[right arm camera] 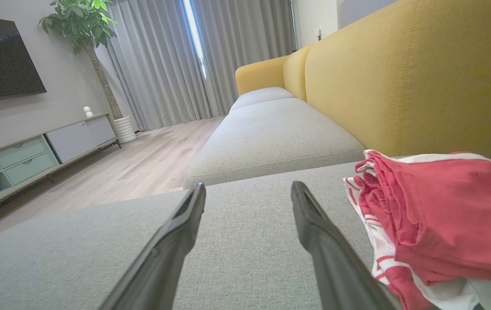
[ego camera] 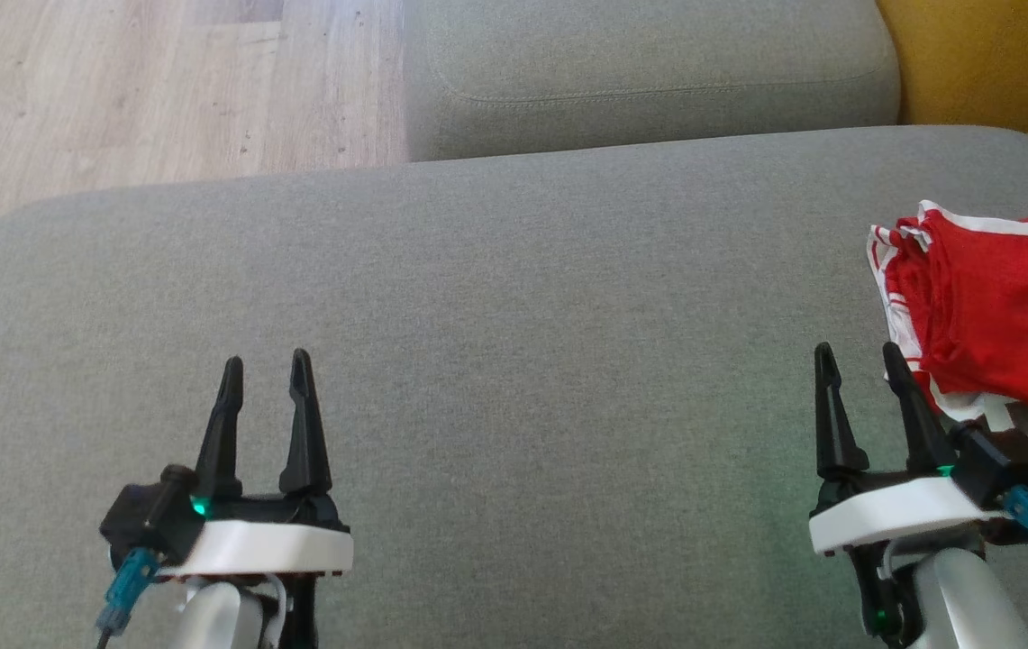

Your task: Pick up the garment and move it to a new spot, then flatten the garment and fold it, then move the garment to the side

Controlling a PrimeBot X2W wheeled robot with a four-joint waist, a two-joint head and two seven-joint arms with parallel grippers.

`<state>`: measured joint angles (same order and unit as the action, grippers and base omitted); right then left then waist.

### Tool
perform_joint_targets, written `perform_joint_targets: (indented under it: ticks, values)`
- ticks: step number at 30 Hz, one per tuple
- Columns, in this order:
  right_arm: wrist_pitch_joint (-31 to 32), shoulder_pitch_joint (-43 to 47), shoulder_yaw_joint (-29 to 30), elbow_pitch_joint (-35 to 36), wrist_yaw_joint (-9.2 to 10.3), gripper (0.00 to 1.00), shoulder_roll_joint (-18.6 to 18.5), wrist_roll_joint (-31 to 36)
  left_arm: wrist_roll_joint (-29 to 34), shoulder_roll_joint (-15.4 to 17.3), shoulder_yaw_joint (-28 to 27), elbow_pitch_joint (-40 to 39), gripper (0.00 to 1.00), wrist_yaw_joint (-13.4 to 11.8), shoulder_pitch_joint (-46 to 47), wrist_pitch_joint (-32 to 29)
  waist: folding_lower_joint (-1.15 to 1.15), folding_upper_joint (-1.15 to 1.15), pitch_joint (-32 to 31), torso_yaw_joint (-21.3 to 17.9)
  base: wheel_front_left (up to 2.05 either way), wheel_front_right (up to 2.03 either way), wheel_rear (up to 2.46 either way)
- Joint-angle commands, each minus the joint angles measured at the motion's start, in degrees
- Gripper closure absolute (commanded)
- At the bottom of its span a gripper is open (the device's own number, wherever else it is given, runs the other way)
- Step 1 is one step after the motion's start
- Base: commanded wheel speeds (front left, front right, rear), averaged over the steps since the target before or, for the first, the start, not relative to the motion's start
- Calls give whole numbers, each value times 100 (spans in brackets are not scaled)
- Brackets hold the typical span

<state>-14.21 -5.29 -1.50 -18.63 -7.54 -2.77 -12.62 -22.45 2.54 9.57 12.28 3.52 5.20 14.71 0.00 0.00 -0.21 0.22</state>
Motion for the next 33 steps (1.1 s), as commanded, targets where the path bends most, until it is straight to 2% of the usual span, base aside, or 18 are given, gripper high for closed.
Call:
perform_joint_targets:
  ticks: [1,14,15,18,33]
  values:
    - [-67,-274,-156,161,5,0,-11,-50,-14,33,-196,-157,0,-19,152,29,0,0,-2,0,0,0,0]
    - [-76,-295,-186,116,5,0,-11,-55,-83,33,-241,-145,0,-36,158,29,0,0,-28,-6,0,0,0]
    - [-15,-3,-23,-65,0,100,2,-50,-63,-1,-32,49,100,1,-1,0,0,0,-29,-7,0,0,0]
    - [-4,204,-23,-433,0,100,13,-58,-74,-4,-21,424,100,2,-217,-5,0,0,-29,-7,0,0,0]
    - [230,170,72,-334,1,100,11,-941,-846,0,-199,400,100,46,-180,-242,0,0,-21,-9,0,0,0]
